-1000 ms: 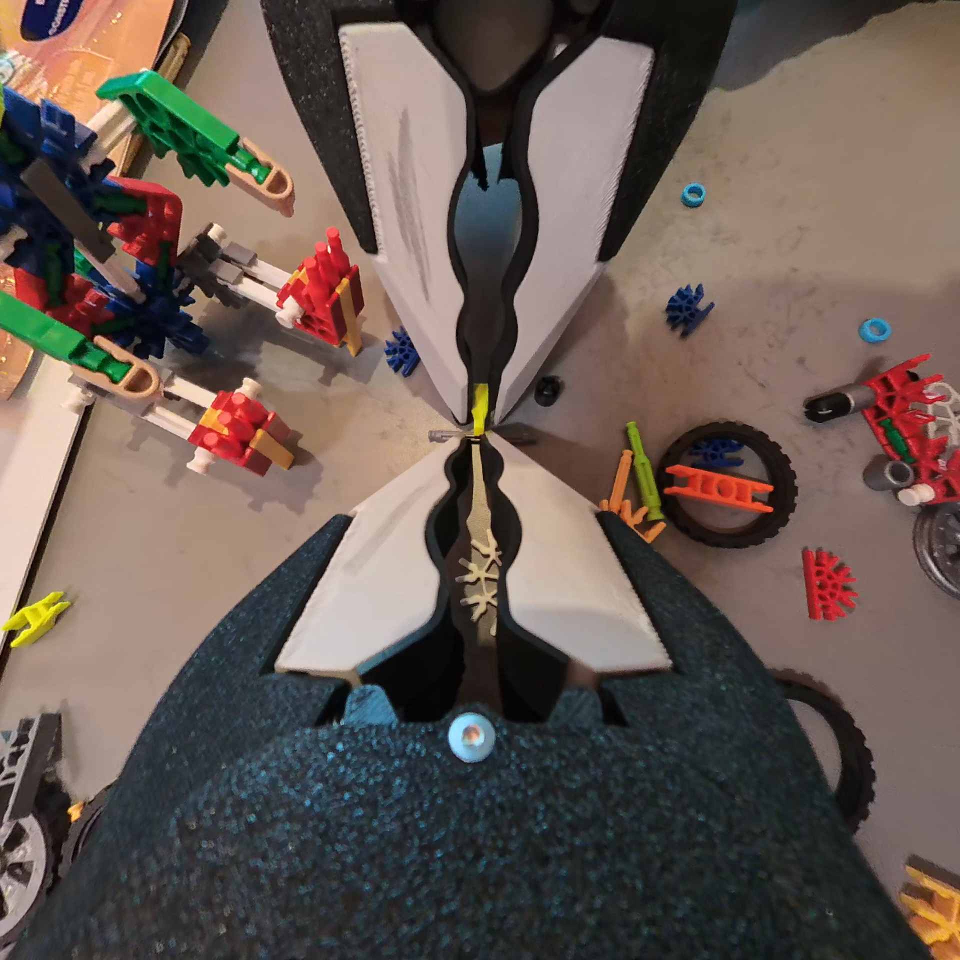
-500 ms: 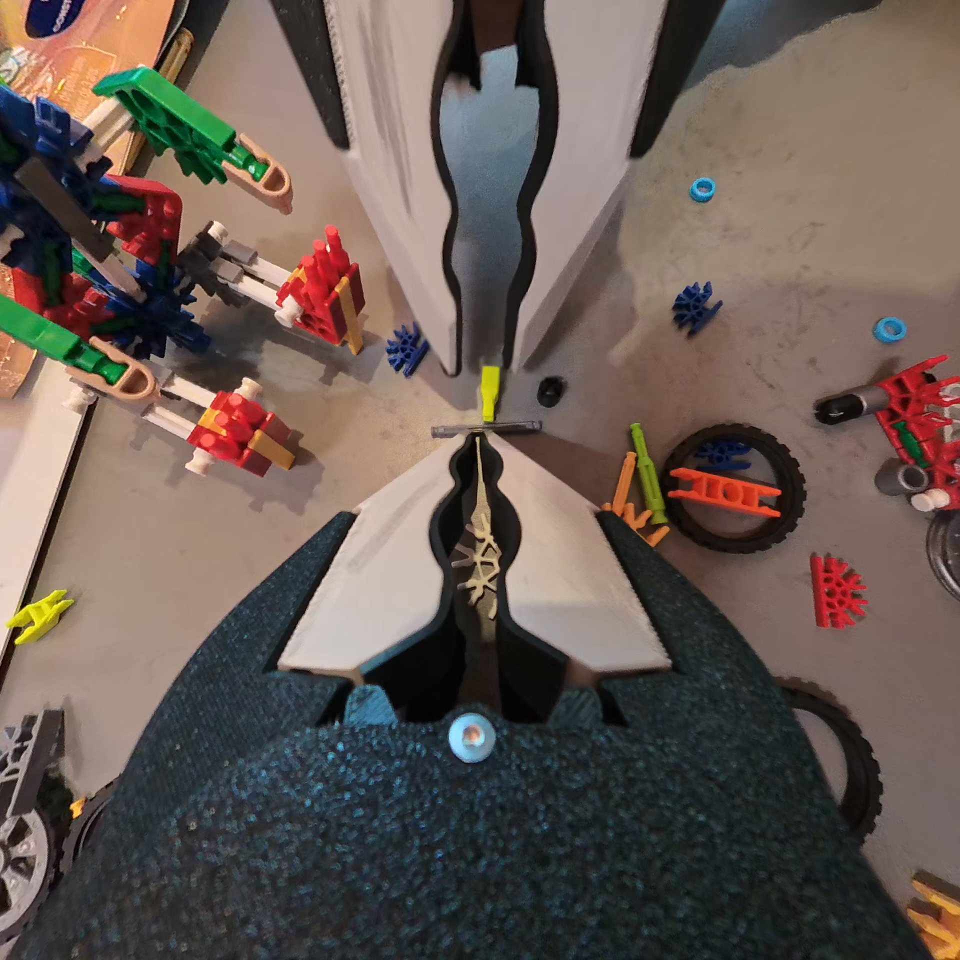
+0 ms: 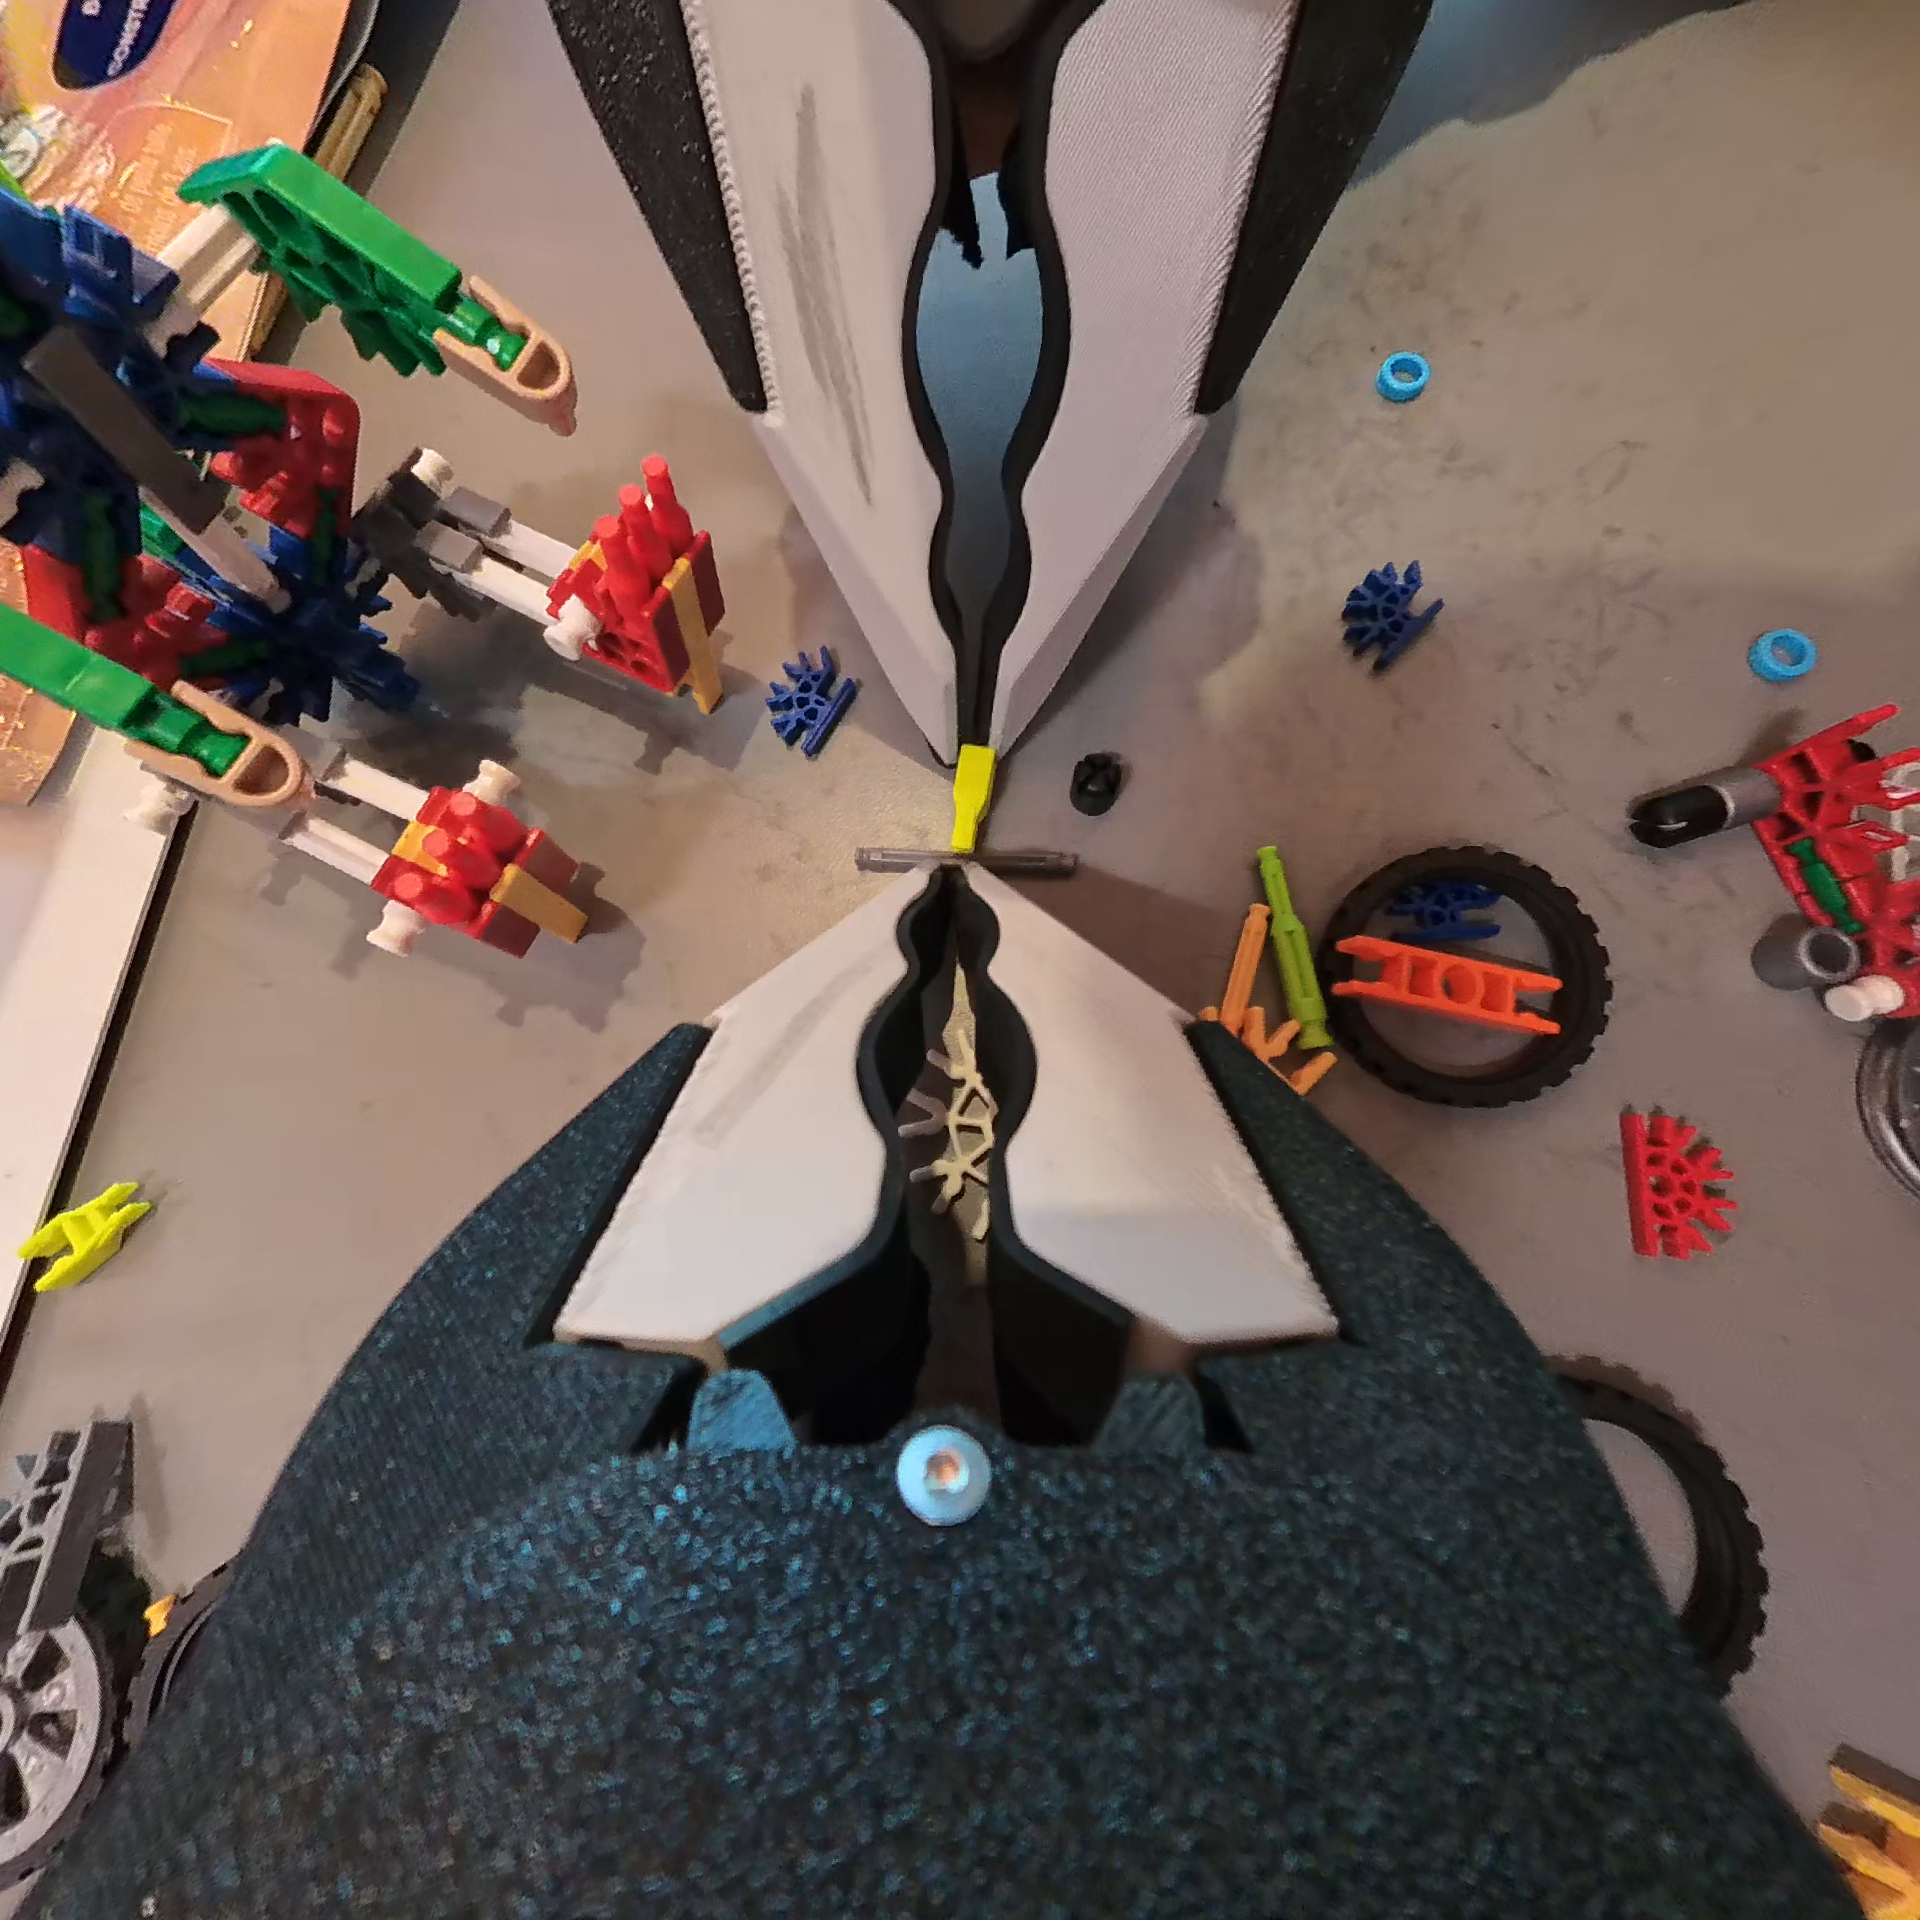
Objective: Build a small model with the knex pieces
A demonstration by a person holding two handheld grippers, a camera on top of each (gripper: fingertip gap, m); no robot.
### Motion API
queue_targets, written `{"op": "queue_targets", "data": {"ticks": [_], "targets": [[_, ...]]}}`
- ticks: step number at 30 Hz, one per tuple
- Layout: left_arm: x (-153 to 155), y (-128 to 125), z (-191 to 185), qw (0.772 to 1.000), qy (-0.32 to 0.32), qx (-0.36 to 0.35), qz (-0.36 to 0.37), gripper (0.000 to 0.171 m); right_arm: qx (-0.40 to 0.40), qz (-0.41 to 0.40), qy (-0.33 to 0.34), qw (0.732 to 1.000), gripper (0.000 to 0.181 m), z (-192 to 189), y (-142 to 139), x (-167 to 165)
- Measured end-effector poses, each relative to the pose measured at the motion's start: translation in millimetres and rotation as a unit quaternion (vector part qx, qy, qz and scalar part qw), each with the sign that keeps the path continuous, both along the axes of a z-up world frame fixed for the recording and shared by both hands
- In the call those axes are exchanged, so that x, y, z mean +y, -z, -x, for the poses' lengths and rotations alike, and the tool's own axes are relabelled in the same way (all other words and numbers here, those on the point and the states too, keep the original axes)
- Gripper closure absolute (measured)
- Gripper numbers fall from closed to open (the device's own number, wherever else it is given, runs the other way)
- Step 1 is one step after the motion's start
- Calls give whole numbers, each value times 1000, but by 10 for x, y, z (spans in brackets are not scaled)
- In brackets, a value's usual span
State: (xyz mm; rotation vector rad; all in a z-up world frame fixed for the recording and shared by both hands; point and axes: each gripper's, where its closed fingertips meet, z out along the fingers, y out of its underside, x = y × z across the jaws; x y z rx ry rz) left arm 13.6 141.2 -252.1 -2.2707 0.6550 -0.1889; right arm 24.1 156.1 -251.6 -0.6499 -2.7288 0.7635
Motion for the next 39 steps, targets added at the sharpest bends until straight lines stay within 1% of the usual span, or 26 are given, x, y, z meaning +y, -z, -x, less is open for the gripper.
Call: {"op": "queue_targets", "data": {"ticks": [19,39], "targets": [[8,-6,-3,1000,0,5,-4,171,17,1,13,1000,181,12,10,-28],[26,-21,-32,999,33,-8,0,171,14,-4,11,1000,181,41,26,-43]]}}
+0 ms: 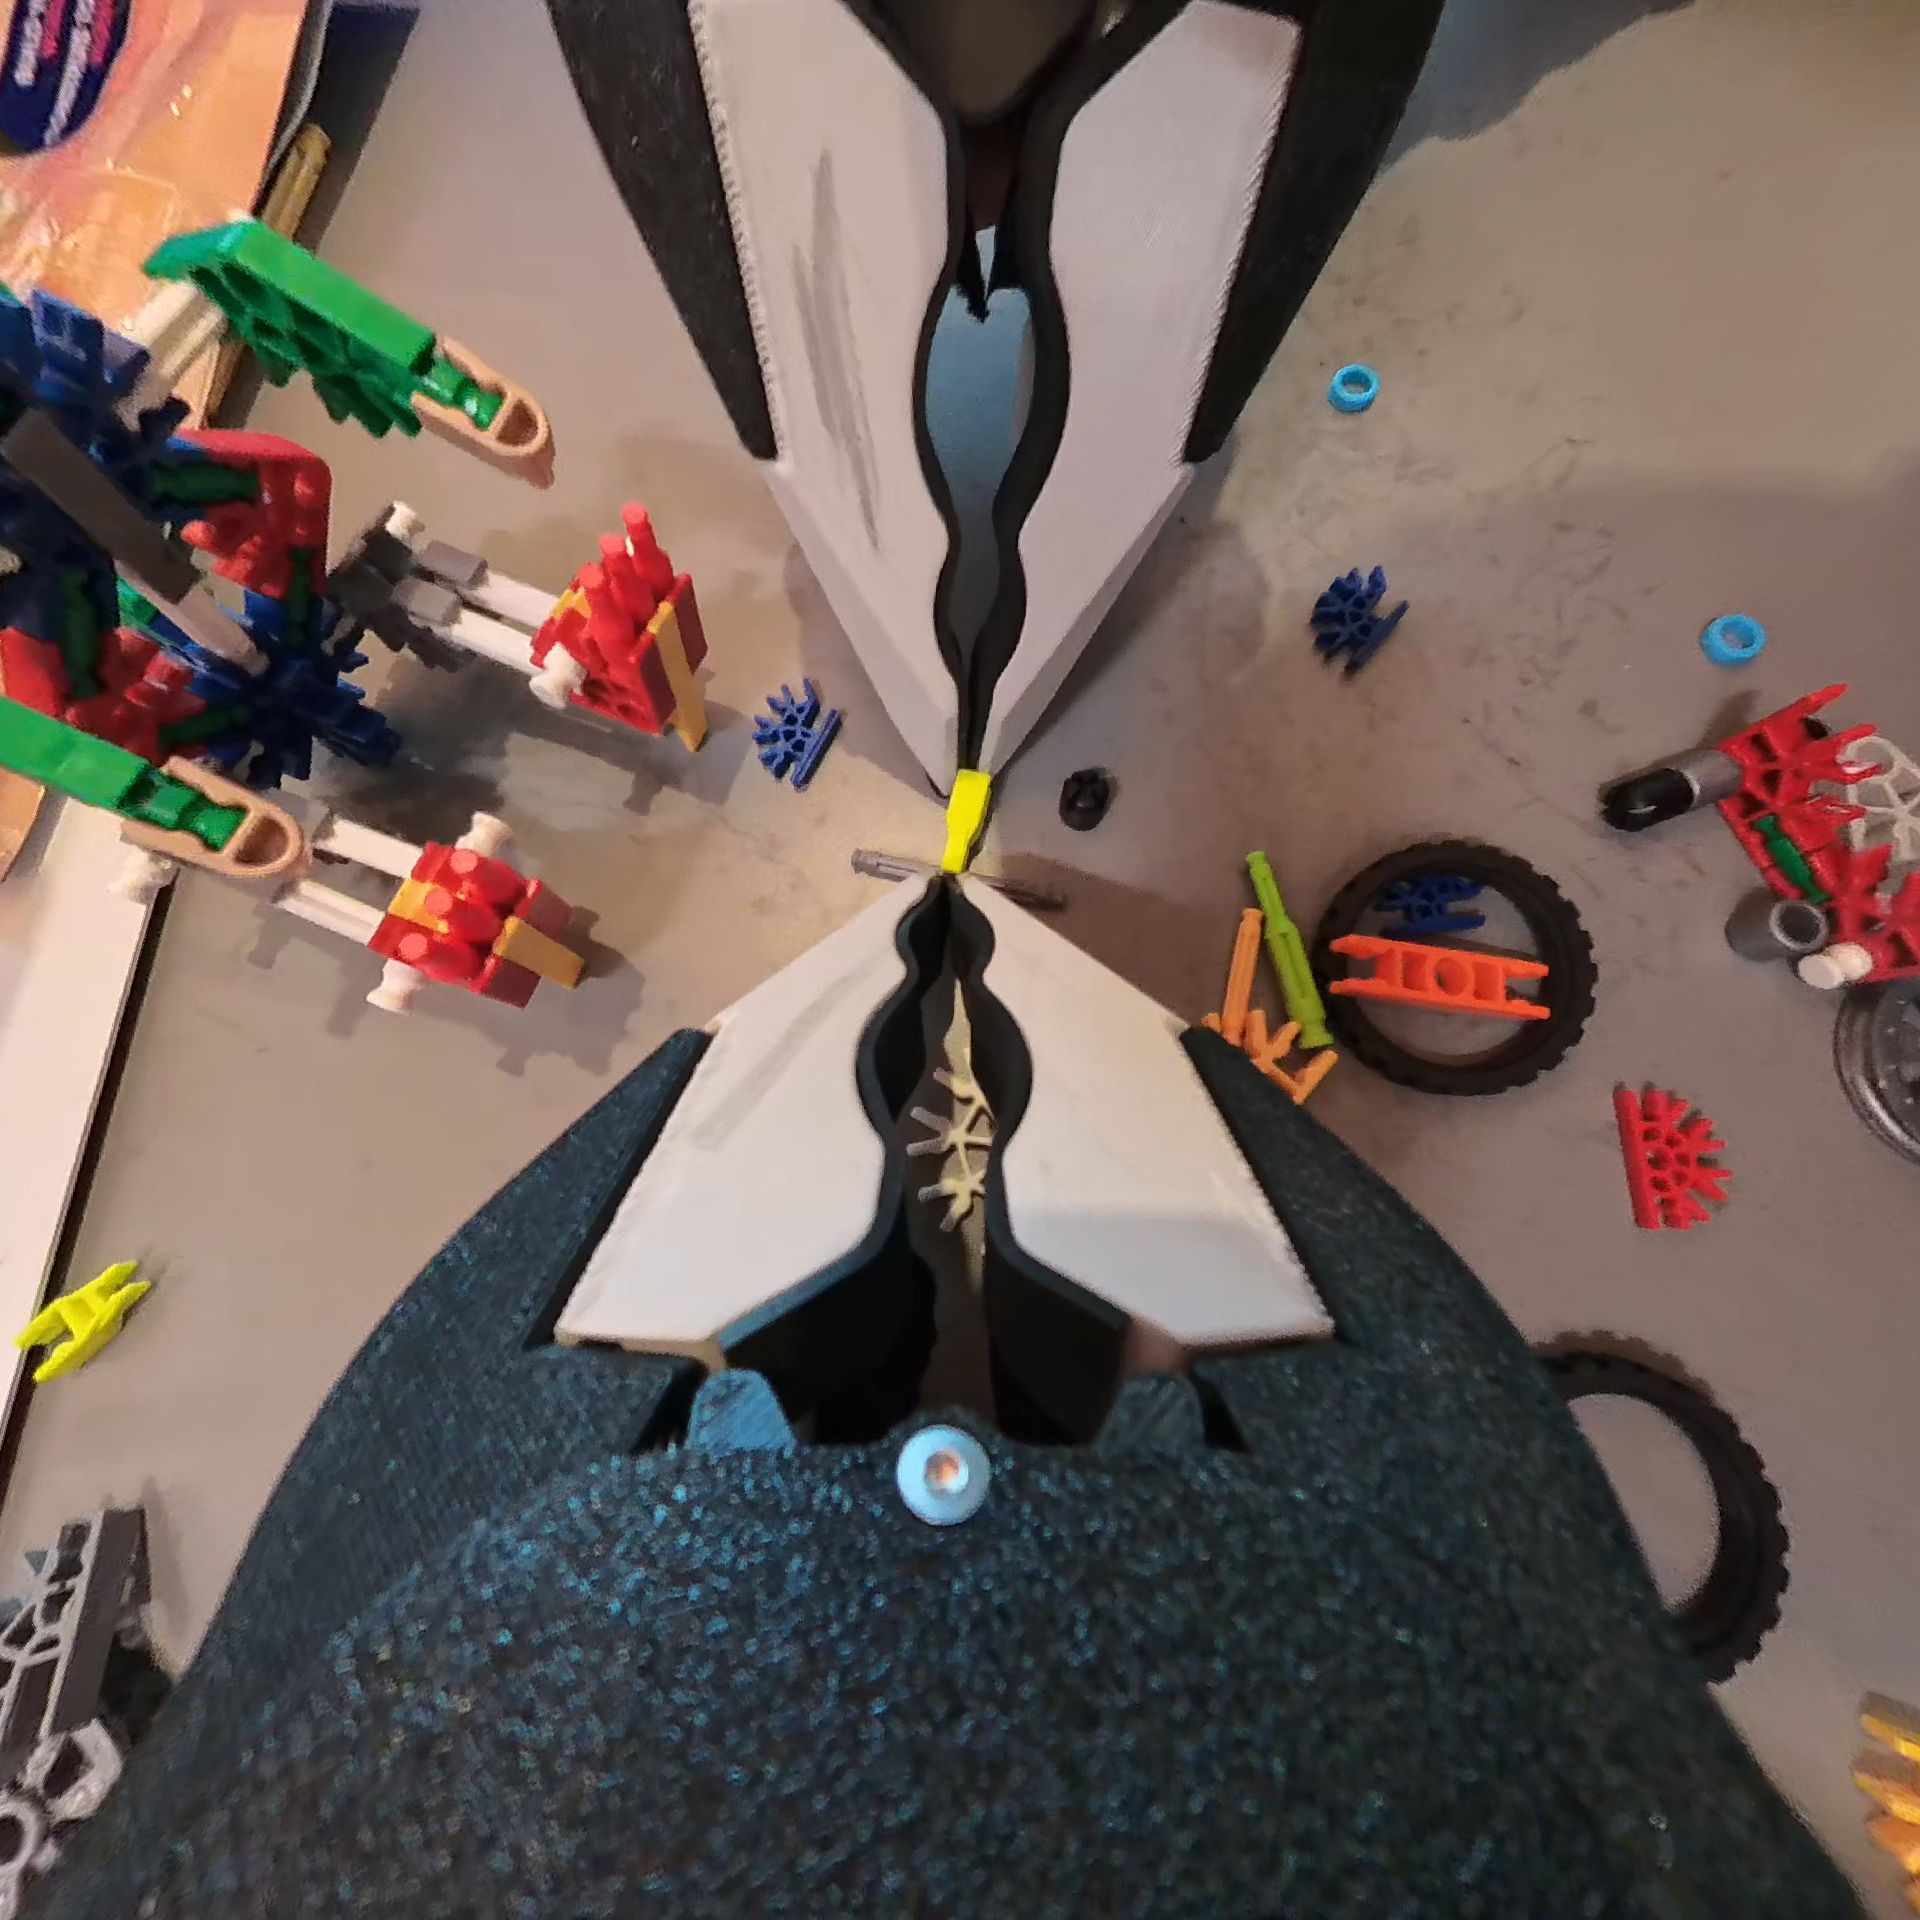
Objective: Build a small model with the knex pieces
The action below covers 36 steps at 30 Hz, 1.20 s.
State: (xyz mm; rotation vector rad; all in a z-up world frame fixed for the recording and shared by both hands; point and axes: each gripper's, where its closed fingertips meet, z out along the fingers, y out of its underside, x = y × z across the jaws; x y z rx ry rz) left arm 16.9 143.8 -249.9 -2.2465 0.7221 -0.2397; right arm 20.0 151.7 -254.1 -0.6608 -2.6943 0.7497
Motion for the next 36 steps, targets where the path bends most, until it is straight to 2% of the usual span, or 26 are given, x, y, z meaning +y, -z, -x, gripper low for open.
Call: {"op": "queue_targets", "data": {"ticks": [29,30,31,32,33,34,35,36], "targets": [[41,-18,-5,1000,21,-18,8,171,-7,9,-13,1000,181,-61,-46,-10],[-25,34,-250,998,51,-34,21,171,10,19,-10,1000,181,-9,-41,-96],[-145,46,-652,989,136,-44,38,171,45,44,-22,998,181,67,-37,-282],[-176,38,-1172,976,211,-60,-3,171,60,43,-45,996,181,-30,147,-311],[-188,193,-1270,972,232,7,16,163,35,37,-33,998,181,-86,200,-246],[50,-18,-1383,977,214,4,9,168,32,16,-23,999,181,-23,49,-203],[-50,1,-1101,981,193,-3,2,171,33,-3,-23,999,181,20,-57,-175],[-110,13,-1077,982,188,-5,6,171,29,5,-20,999,181,19,-49,-188]]}}
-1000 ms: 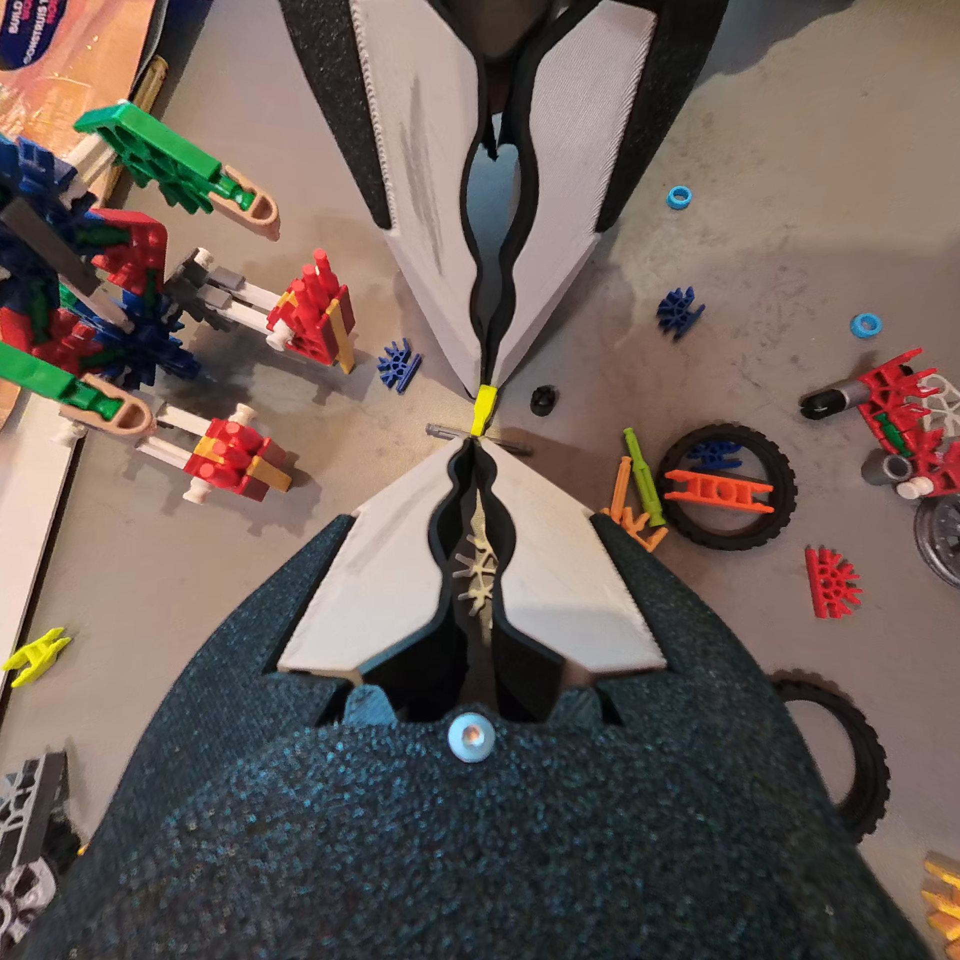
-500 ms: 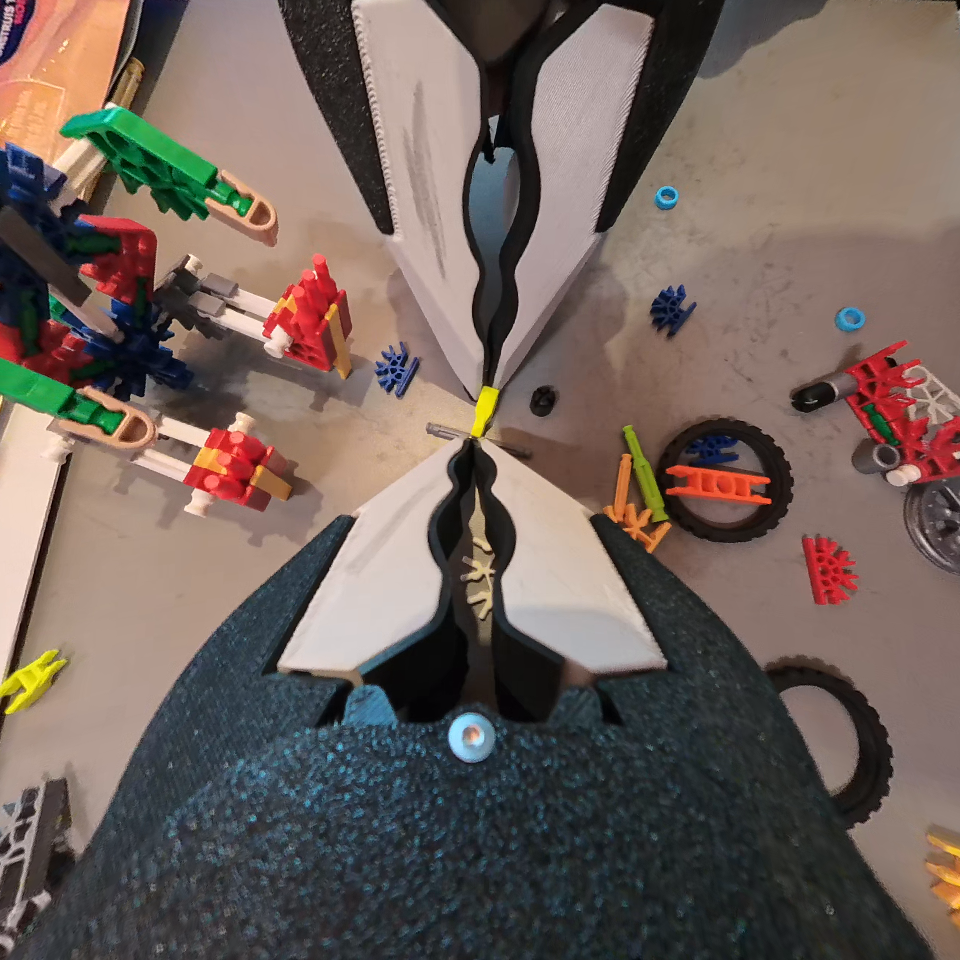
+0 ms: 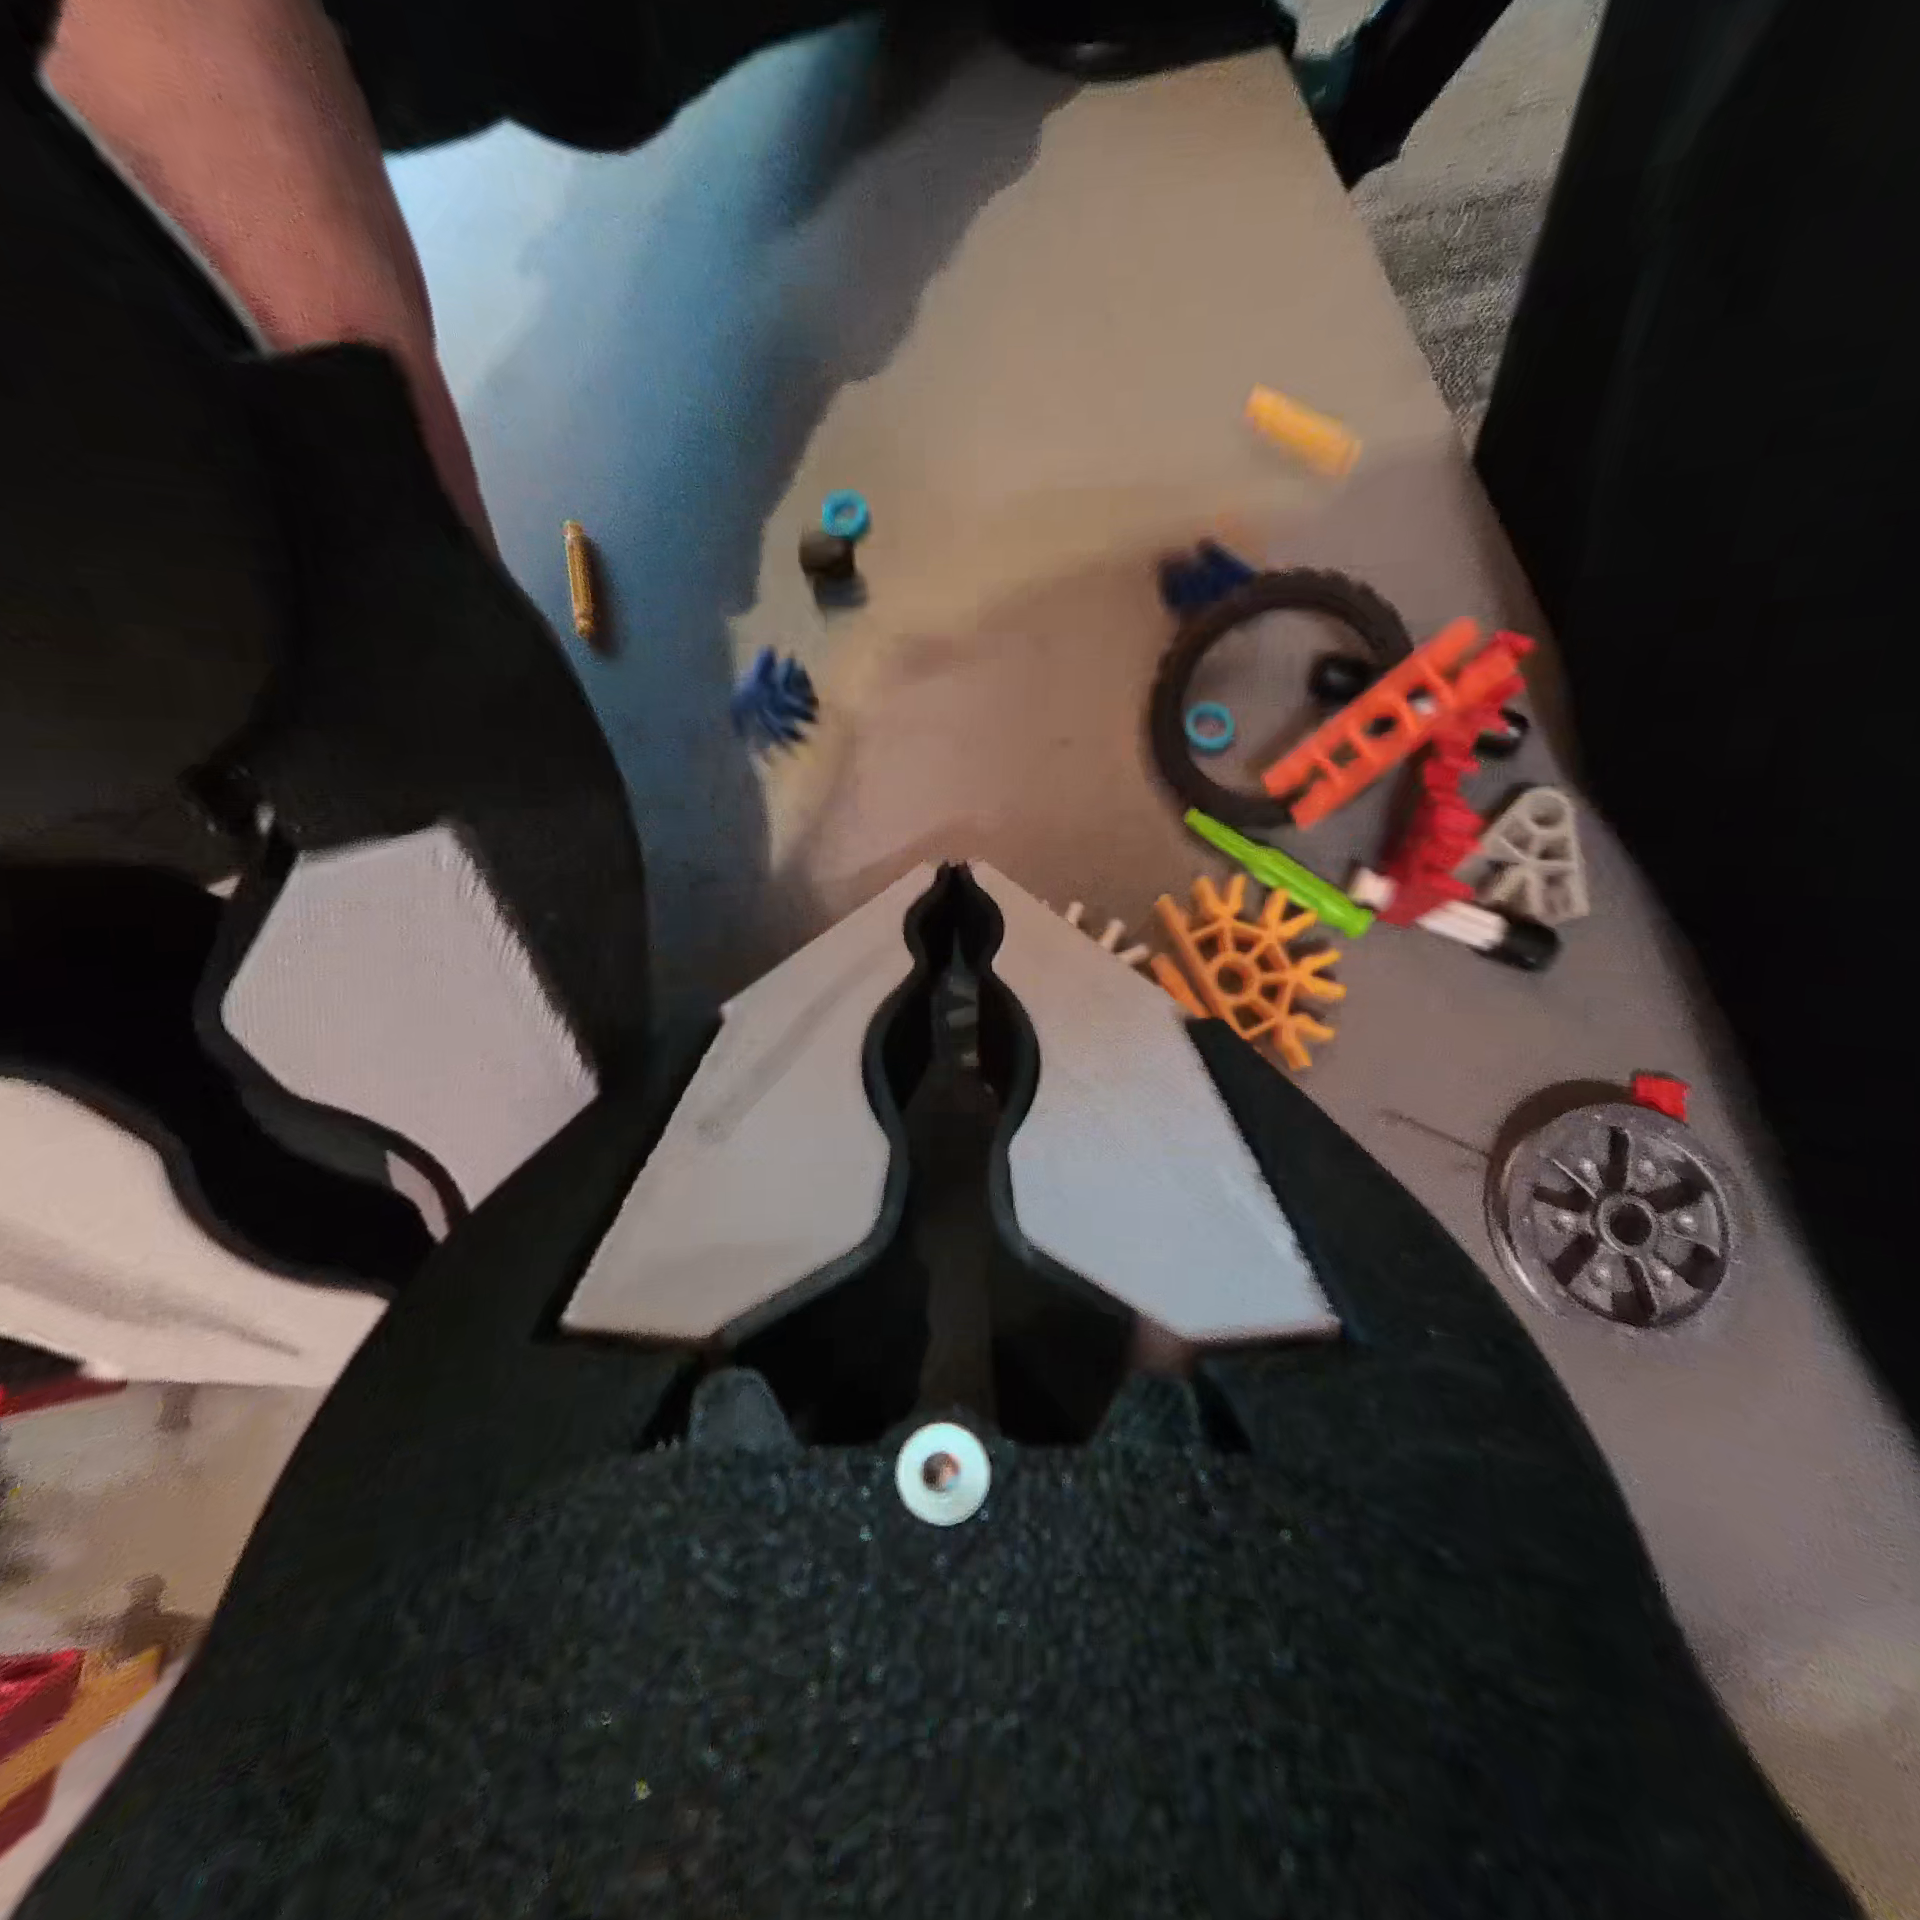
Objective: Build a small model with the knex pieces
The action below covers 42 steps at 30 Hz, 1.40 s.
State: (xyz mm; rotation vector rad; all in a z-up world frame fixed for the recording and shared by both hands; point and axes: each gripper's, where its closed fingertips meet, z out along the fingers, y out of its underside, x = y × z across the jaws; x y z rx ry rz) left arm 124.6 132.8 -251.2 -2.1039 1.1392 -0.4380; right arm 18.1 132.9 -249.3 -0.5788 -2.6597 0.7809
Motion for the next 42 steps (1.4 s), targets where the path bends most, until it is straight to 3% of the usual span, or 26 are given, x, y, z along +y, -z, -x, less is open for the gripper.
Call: {"op": "queue_targets", "data": {"ticks": [5,8,13,18,23,27,30,33,37,42], "targets": [[84,-10,138,1000,-25,3,0,171,-9,23,4,1000,181,4,11,43],[101,-15,259,999,-31,8,-5,171,-9,45,7,999,181,5,-135,50],[190,-16,585,996,-74,45,-21,169,-18,-25,31,999,180,-1,-297,342],[284,-188,861,989,-122,64,-57,160,-21,-76,72,994,169,-106,-726,690],[221,-389,1036,983,-154,68,-73,153,6,-70,129,989,159,-196,-1163,811],[71,-420,1012,980,-167,77,-81,138,37,-61,173,982,153,-351,-1377,785],[-80,-458,911,980,-171,62,-84,136,40,-61,199,977,151,-595,-1390,697],[-238,-483,787,980,-165,62,-89,134,38,-111,215,970,142,-712,-1429,704],[-439,-474,592,982,-148,66,-96,134,81,-57,234,967,142,-748,-1679,506],[-647,-379,486,984,-149,56,-84,129,57,-38,271,960,142,-1032,-1399,319]]}}
